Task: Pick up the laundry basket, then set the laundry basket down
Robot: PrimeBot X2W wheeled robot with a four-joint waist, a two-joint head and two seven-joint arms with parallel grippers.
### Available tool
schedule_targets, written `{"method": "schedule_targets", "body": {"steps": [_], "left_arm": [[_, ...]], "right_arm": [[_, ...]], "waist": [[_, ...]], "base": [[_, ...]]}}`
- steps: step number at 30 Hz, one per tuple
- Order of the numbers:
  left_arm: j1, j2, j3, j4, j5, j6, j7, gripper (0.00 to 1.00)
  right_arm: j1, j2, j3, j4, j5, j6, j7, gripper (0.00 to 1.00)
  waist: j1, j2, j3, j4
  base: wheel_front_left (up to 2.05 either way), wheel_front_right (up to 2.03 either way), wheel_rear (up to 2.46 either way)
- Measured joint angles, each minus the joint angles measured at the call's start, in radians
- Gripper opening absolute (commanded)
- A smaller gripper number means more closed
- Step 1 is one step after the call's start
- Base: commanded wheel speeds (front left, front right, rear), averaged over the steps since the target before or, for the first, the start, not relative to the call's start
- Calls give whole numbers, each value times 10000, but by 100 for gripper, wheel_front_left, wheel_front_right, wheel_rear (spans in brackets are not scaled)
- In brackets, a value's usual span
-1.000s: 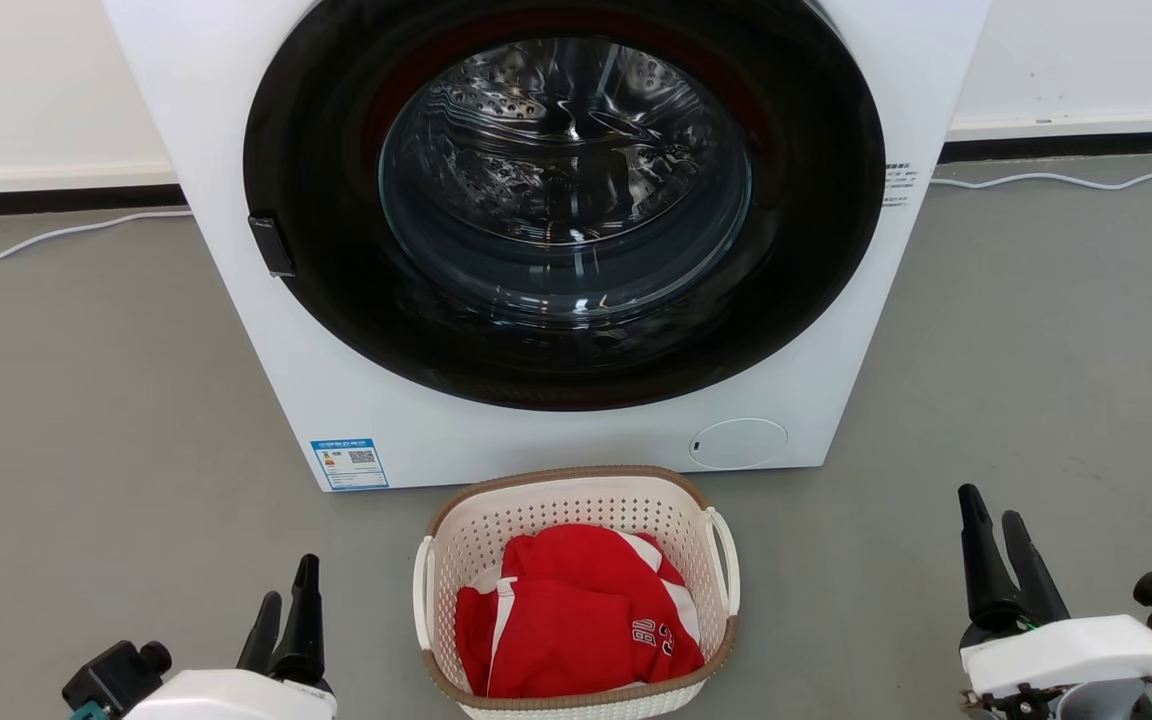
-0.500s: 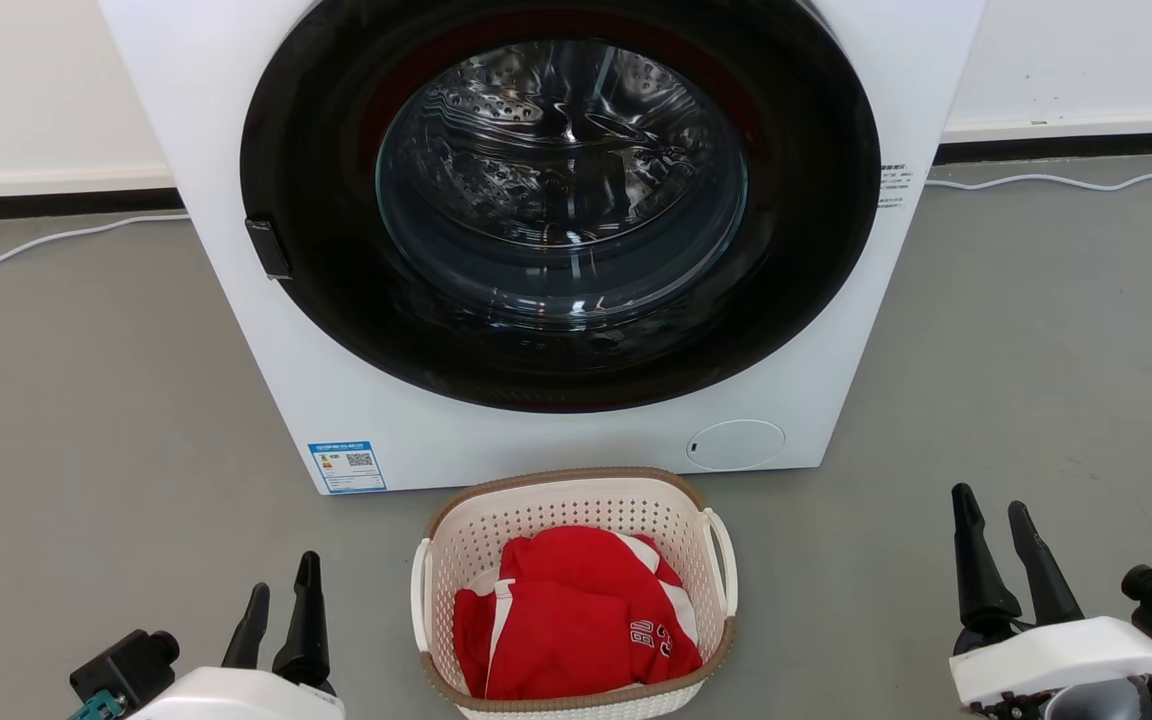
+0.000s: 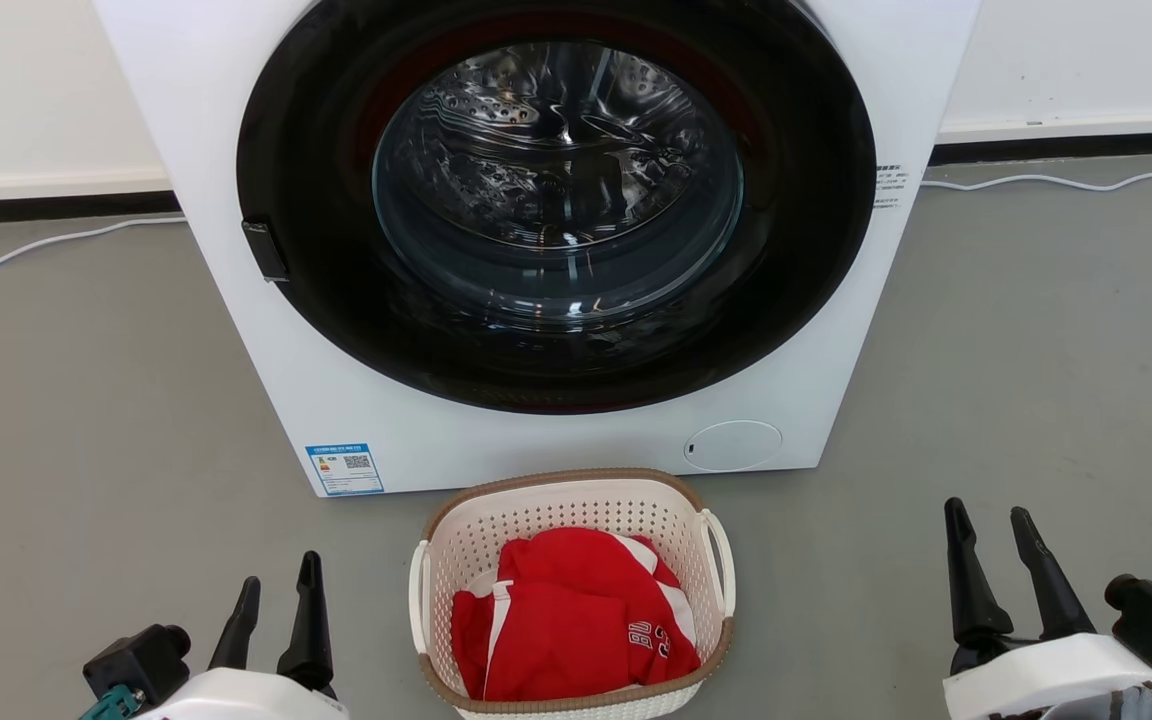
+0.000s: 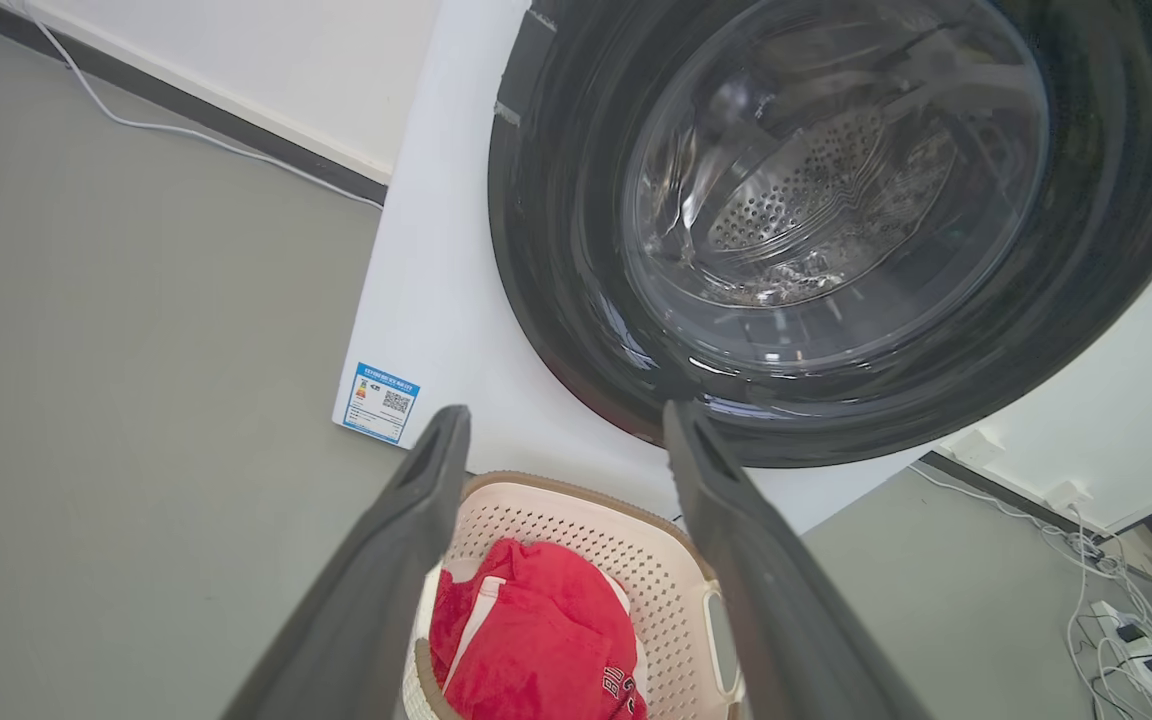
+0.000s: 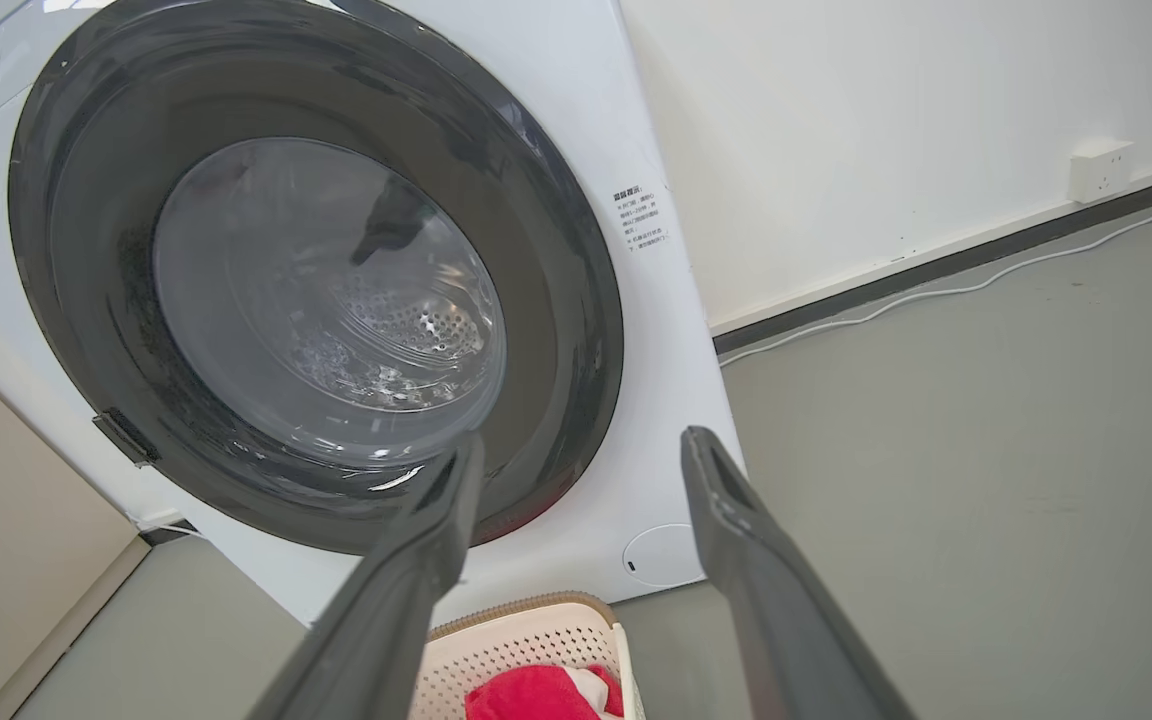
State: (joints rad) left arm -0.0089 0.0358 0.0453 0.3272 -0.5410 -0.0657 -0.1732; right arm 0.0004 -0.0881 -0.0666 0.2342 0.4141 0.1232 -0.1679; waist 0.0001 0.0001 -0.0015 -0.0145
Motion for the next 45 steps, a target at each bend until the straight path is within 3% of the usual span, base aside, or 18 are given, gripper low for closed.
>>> {"method": "schedule_targets", "body": {"steps": [27,45], "left_arm": [[9,15,-4,192,3007,42,-757,100],[9,15,81,201,3076,40,-780,100]], "right_arm": [[-12,-54,-282,-21,-3124,4,-802,100],[-14,-54,-326,6,-3246,4,-802,100]], "waist": [[-1,0,5,-96],[0,0,15,-143]], "base": [[0,0,0],[0,0,0]]}}
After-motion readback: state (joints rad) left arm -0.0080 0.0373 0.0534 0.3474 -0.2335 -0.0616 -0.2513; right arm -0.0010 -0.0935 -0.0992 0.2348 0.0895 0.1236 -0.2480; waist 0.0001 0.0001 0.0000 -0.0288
